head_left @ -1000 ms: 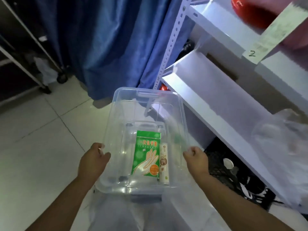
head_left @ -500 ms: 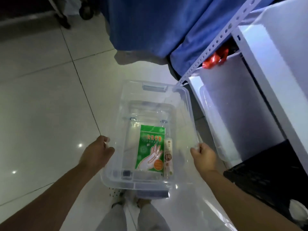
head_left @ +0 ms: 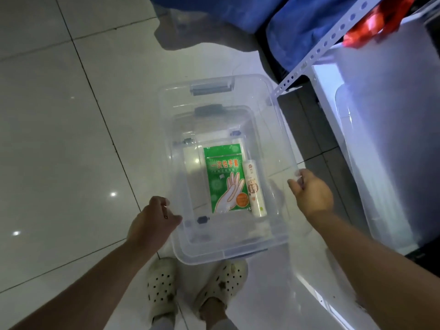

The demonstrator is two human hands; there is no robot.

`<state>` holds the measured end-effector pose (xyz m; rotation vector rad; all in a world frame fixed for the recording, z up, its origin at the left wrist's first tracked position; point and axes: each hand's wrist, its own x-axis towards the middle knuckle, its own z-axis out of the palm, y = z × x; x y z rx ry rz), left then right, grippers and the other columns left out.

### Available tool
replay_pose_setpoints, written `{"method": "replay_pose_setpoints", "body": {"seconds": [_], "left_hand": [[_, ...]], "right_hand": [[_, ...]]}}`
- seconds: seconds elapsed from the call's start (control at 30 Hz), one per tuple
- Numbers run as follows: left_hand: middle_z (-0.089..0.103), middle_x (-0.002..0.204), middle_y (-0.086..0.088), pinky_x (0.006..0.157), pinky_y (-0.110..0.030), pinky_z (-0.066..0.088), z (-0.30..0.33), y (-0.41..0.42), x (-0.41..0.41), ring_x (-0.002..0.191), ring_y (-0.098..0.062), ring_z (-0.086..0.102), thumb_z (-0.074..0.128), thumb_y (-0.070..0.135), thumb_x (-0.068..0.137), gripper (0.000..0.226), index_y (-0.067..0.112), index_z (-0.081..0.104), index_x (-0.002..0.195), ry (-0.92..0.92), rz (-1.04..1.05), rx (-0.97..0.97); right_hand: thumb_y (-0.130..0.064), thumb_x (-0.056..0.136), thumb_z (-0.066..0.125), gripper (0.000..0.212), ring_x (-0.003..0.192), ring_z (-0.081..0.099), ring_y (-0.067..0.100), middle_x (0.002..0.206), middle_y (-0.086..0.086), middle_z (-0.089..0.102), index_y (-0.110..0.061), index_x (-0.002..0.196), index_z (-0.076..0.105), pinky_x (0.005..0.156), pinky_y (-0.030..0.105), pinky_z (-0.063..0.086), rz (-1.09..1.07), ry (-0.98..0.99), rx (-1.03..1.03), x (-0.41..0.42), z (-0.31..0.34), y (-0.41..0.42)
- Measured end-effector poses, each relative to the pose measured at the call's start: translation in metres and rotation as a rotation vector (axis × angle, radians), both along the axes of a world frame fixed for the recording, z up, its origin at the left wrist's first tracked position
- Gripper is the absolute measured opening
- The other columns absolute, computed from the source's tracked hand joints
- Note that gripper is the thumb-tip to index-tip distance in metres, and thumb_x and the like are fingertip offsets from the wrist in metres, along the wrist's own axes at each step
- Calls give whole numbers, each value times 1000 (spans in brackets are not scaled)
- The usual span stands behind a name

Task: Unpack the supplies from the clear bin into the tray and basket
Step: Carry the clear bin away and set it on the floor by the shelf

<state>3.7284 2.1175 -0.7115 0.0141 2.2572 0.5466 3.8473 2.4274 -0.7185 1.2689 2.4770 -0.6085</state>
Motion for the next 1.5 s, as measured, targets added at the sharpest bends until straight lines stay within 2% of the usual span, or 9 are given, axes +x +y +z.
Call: {"method": "replay_pose_setpoints", "body": {"seconds": [0.2, 0.43, 0.6, 0.7, 0.83, 1.1, 1.27, 1.4, 1.5], "left_hand": [[66, 86, -2, 51, -23, 40, -24, 15, 20, 70, -17, 59, 61, 21, 86, 39, 7, 47, 120, 0, -14, -33], [65, 112, -1, 76, -27, 46, -7, 17, 12, 94, -19, 62, 49, 24, 92, 44, 15, 38, 134, -68, -282, -163], [66, 108, 0, 74, -24, 43, 37, 48, -20, 95, -19, 62, 49, 26, 93, 36, 18, 47, 129, 55, -503, -139], [65, 108, -4, 79, -27, 46, 56, 84, -31, 97, -23, 61, 49, 27, 93, 35, 16, 49, 126, 27, -588, -117], [66, 106, -2, 79, -29, 47, 74, 128, -30, 98, -24, 60, 49, 26, 92, 32, 18, 51, 123, 101, -648, -55], [64, 102, 9, 77, -25, 46, 103, 132, -20, 92, -15, 60, 48, 29, 92, 30, 25, 52, 121, 153, -749, 23], [64, 107, 6, 72, -23, 41, 88, 118, -39, 95, -17, 60, 48, 29, 92, 32, 23, 50, 124, 88, -834, -48], [56, 128, 0, 86, -24, 46, 90, 114, -60, 110, -18, 57, 48, 19, 92, 34, 18, 52, 125, 82, -1124, -77], [56, 130, 1, 84, -24, 44, 98, 104, -84, 112, -17, 57, 48, 19, 91, 31, 19, 53, 122, 120, -1136, -13]], "right_hand": [[-28, 92, 55, 31, 82, 60, 30, 79, -1, 55, -12, 118, 54, 72, 38, 50, 51, -57, 11, 1, -22, 14], [-18, 91, 55, 36, 95, 63, 31, 109, 8, 67, -13, 126, 51, 81, 38, 51, 14, -120, -113, 21, -20, 23], [-4, 81, 63, 29, 94, 57, 39, 102, 19, 65, -6, 109, 61, 77, 44, 48, 0, 66, 304, 51, 30, 57], [-1, 69, 71, 42, 97, 52, 44, 109, 26, 58, 0, 109, 57, 78, 48, 40, -64, -62, 480, 77, 48, 83], [-10, 76, 74, 37, 91, 56, 46, 100, 33, 57, 11, 100, 55, 73, 51, 46, -95, -277, 328, 99, 47, 101], [-17, 84, 65, 43, 104, 56, 27, 119, 12, 52, -8, 120, 42, 77, 34, 50, -116, -552, 166, 100, 46, 119], [-19, 90, 56, 31, 100, 57, 34, 114, 17, 53, -4, 116, 46, 68, 33, 44, -46, -437, 149, 76, 58, 88], [-28, 89, 57, 38, 104, 56, 32, 117, 15, 52, -8, 118, 45, 70, 33, 44, -24, -373, 121, 55, 82, 20], [-28, 89, 56, 34, 95, 58, 29, 111, 13, 55, -8, 116, 47, 63, 28, 37, -10, -333, 126, 40, 96, -44]]}}
